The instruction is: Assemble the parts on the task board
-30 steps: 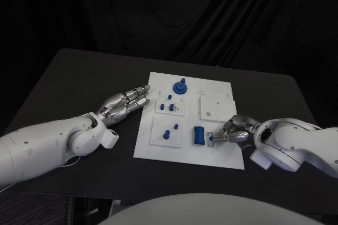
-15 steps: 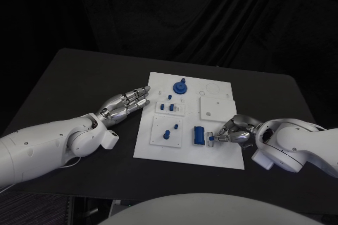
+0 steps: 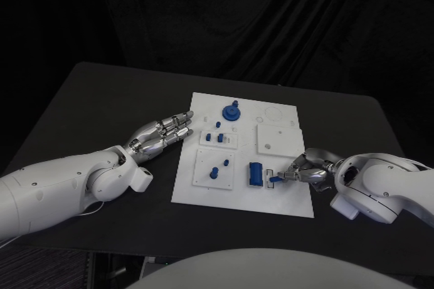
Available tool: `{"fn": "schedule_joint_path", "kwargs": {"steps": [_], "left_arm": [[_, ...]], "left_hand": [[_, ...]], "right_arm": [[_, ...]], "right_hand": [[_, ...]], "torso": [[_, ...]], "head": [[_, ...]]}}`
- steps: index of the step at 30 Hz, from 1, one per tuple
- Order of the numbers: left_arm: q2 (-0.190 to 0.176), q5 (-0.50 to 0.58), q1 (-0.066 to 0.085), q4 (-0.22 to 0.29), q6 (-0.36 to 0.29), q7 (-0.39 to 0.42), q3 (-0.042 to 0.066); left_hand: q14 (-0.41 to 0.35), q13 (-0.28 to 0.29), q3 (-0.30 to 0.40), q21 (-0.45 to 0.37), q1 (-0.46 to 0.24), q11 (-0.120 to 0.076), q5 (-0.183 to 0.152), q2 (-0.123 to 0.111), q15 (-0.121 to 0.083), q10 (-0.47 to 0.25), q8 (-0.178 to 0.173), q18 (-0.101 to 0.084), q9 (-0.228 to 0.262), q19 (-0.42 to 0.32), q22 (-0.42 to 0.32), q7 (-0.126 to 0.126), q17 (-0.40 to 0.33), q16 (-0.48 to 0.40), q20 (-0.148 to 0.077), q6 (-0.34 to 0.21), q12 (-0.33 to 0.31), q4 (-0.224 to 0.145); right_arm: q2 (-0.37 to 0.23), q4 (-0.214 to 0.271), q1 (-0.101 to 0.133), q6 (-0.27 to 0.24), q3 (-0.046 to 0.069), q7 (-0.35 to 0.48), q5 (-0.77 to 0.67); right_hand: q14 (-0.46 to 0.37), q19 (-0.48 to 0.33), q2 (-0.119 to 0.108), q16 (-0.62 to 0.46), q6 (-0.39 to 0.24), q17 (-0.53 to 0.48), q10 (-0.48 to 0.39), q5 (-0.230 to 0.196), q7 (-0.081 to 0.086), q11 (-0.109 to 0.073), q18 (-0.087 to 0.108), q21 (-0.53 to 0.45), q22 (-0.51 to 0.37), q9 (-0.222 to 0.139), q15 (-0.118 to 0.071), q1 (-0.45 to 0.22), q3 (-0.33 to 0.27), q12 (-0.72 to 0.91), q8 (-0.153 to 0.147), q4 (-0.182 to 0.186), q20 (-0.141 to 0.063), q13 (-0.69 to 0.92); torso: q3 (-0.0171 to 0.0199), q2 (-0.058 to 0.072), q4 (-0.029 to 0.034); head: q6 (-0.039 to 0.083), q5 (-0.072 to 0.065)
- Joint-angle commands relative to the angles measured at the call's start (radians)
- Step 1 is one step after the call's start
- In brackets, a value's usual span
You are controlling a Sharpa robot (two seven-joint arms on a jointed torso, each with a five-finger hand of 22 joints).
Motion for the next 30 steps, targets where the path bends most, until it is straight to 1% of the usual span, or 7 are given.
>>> {"fn": "schedule_joint_path", "kwargs": {"steps": [1,12,15,16,23,24,30], "left_arm": [[0.002,0.0,-0.003,0.001,0.016,0.008,0.001],[0.001,0.0,-0.003,0.001,0.017,0.007,0.001],[0.001,0.0,-0.003,0.001,0.016,0.007,0.001],[0.001,0.0,-0.003,0.001,0.016,0.007,0.001],[-0.001,0.0,-0.003,0.001,0.015,0.008,0.001],[-0.001,0.0,-0.003,0.002,0.014,0.008,0.001],[-0.002,0.0,-0.003,0.002,0.013,0.008,0.001]], "left_hand": [[-0.002,0.002,0.001,0.0,-0.004,0.008,0.003,0.01,0.006,0.002,0.003,0.012,0.002,-0.003,-0.001,0.002,-0.002,-0.004,0.008,0.005,0.005,-0.006],[-0.002,0.002,0.001,0.0,-0.005,0.008,0.002,0.01,0.006,0.005,0.005,0.012,0.002,-0.003,-0.001,0.01,-0.002,-0.004,0.008,0.009,0.006,-0.007],[-0.002,0.002,0.001,0.0,-0.005,0.008,0.002,0.01,0.006,0.005,0.005,0.012,0.002,-0.003,-0.001,0.01,-0.002,-0.004,0.008,0.009,0.006,-0.007],[-0.002,0.002,0.001,0.0,-0.005,0.008,0.002,0.01,0.006,0.005,0.005,0.012,0.002,-0.003,-0.001,0.01,-0.002,-0.004,0.008,0.009,0.006,-0.007],[-0.002,0.003,0.002,0.0,-0.005,0.01,0.003,0.011,0.006,0.006,0.005,0.012,0.002,-0.002,-0.001,0.011,-0.002,-0.004,0.008,0.008,0.006,-0.007],[-0.002,0.003,0.002,0.0,-0.005,0.01,0.003,0.011,0.006,0.006,0.005,0.012,0.002,-0.002,-0.001,0.011,-0.002,-0.004,0.008,0.008,0.006,-0.007],[-0.002,0.003,0.002,0.0,-0.005,0.01,0.003,0.011,0.006,0.006,0.005,0.012,0.002,-0.002,-0.001,0.011,-0.002,-0.004,0.008,0.008,0.006,-0.007]], "right_arm": [[-0.005,0.003,0.002,0.008,0.0,-0.037,-0.011],[-0.014,0.004,0.002,0.013,0.0,-0.071,-0.02],[-0.021,0.011,0.002,0.005,0.0,-0.071,-0.021],[-0.024,0.013,0.002,0.001,0.0,-0.072,-0.021],[-0.031,0.021,0.001,-0.026,0.0,-0.079,0.047],[-0.03,0.02,0.001,-0.033,0.0,-0.08,0.069],[-0.025,0.021,0.0,-0.057,0.0,-0.093,0.198]], "right_hand": [[0.077,0.013,-0.001,0.004,-0.006,0.096,0.107,-0.004,0.0,0.003,0.008,-0.003,0.191,-0.001,0.007,-0.01,-0.004,-0.001,0.001,0.002,0.007,0.263],[0.076,0.012,0.023,0.002,-0.006,0.093,0.107,-0.003,0.001,0.004,0.009,-0.006,0.19,-0.007,0.008,-0.024,-0.015,-0.001,-0.003,0.023,0.008,0.263],[0.076,0.013,0.03,0.003,0.001,0.094,0.107,-0.003,0.0,0.003,0.009,-0.004,0.19,-0.009,0.008,-0.039,-0.025,-0.001,-0.002,0.041,0.008,0.263],[0.077,0.016,0.038,0.005,0.015,0.096,0.107,-0.003,-0.004,0.0,0.007,0.005,0.193,-0.009,0.006,-0.058,-0.037,-0.001,0.003,0.06,0.007,0.263],[0.076,0.019,0.054,0.002,0.019,0.089,0.107,-0.003,-0.006,-0.002,0.005,0.013,0.195,-0.019,0.002,-0.109,-0.068,-0.001,-0.004,0.075,0.003,0.263],[0.075,0.018,0.059,0.001,0.014,0.086,0.107,-0.096,-0.006,-0.001,0.006,0.01,0.194,-0.024,0.004,-0.131,-0.083,-0.001,-0.01,0.071,0.003,0.263],[0.074,0.016,0.076,-0.001,0.003,0.08,0.107,-0.112,0.0,0.003,0.007,0.007,0.193,-0.038,0.007,-0.151,-0.099,-0.001,-0.023,0.075,0.006,0.263]], "torso": [[-0.0006,0.0,0.0005],[-0.0005,-0.001,0.0003],[-0.0001,0.0,0.0007],[-0.0003,0.0,0.0007],[-0.0005,0.0,0.0007],[-0.0005,0.0,0.0006],[-0.0005,0.0,0.0007]], "head": [[0.0,-0.001],[0.0,0.0],[0.0,0.0],[0.0,-0.001],[0.0,-0.005],[0.0,-0.005],[0.0,-0.003]]}}
